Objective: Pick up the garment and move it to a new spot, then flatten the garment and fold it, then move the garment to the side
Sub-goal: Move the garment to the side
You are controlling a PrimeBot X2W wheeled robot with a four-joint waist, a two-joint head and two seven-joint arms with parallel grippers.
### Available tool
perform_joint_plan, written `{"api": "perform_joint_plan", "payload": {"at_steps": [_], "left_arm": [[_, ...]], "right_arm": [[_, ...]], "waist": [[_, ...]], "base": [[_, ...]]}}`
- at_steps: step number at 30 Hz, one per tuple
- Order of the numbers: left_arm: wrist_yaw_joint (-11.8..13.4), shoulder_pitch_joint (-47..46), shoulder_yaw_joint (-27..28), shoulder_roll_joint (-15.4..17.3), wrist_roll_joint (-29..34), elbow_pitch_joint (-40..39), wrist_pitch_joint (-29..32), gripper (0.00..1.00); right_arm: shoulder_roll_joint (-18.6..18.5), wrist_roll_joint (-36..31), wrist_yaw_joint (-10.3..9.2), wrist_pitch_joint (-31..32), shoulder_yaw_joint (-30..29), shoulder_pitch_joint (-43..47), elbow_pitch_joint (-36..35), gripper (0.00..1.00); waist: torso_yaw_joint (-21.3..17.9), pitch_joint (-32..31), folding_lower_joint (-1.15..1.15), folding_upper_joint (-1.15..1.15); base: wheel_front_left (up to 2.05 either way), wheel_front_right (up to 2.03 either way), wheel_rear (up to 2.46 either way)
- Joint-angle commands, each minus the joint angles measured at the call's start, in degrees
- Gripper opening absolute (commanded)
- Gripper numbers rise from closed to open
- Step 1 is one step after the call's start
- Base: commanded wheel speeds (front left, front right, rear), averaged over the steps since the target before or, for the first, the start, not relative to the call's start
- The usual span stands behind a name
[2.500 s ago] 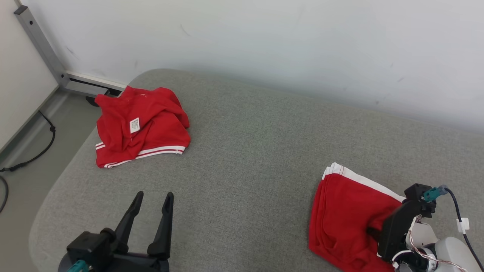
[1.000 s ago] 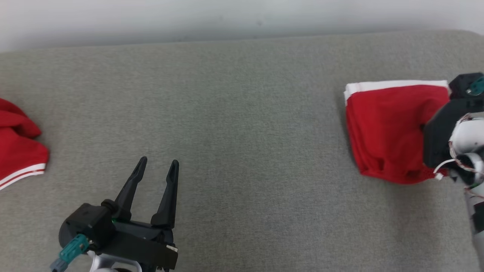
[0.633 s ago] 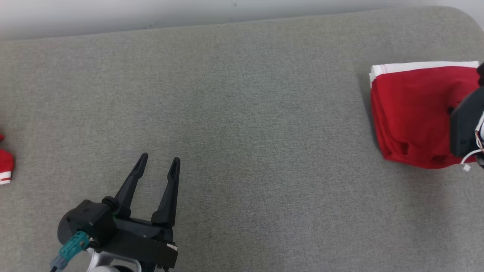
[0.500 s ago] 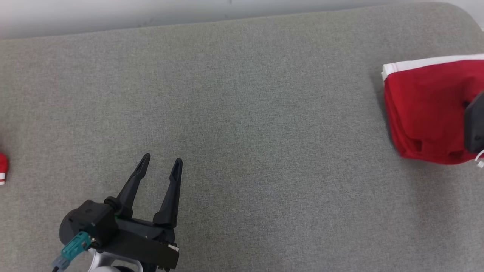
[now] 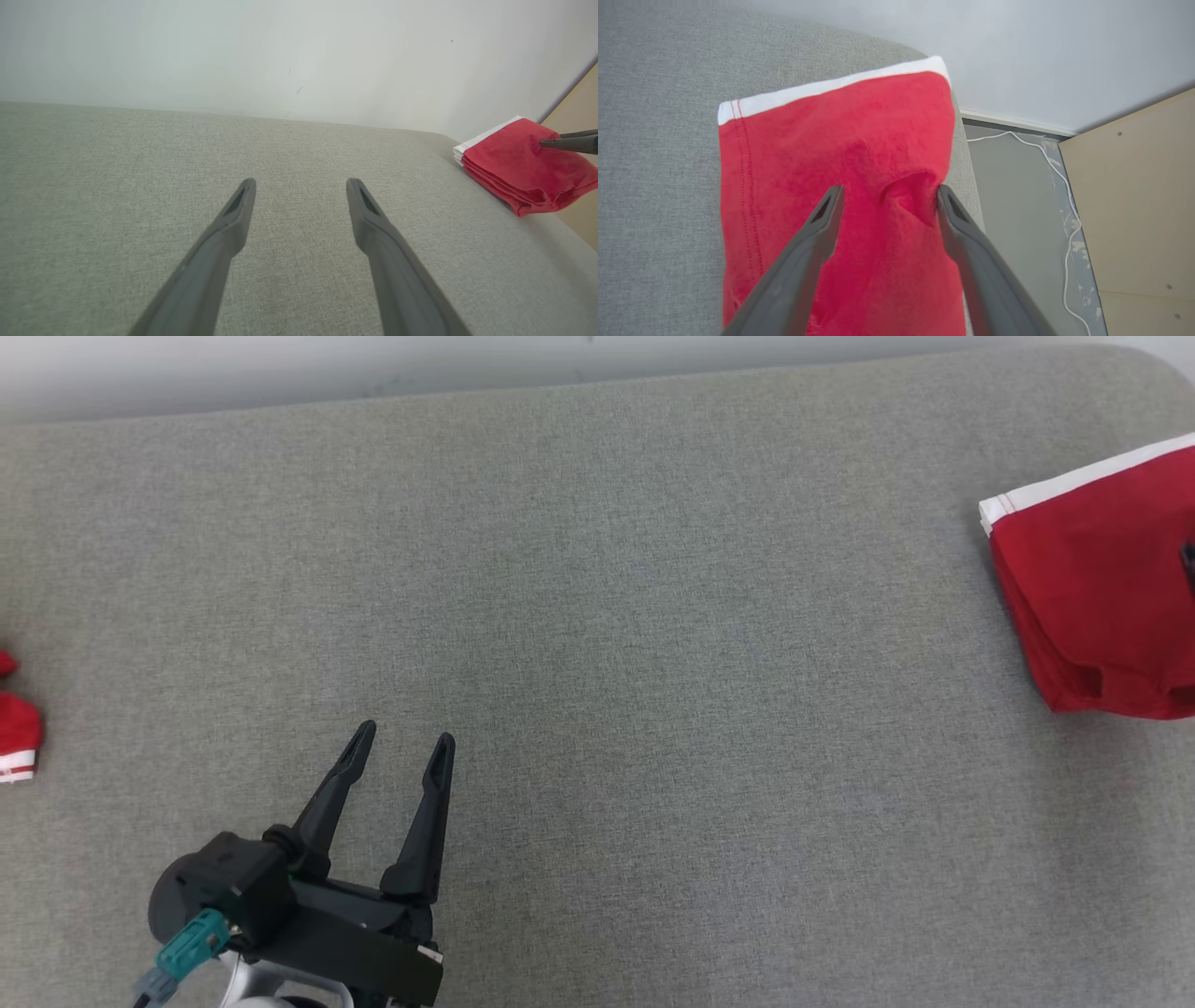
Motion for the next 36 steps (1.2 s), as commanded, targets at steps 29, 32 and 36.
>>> {"api": "perform_joint_plan", "payload": {"at_steps": [29,32,36], "left_arm": [[3.5,4.0,1.0,-0.9,-2.2,1.7,-2.6,1.0],[4.1,4.3,1.3,-0.9,-2.0,1.5,-3.1,1.0],[5.2,5.5,1.9,-0.8,-2.2,0.9,-3.4,1.0]], "right_arm": [[2.9,11.7,-0.09,-26.4,3.2,15.1,-11.7,1.0],[5.1,11.3,-0.09,-27.4,0.7,17.7,-13.9,1.0],[10.5,9.9,-0.08,-27.4,-3.0,23.7,-19.0,1.0]], "waist": [[10.2,-16.1,0.0,-0.01],[11.2,-17.3,0.0,-0.01],[13.0,-19.0,0.0,-0.01]], "base": [[0.0,0.0,0.0],[0.0,0.0,0.0],[0.0,0.0,0.0]]}}
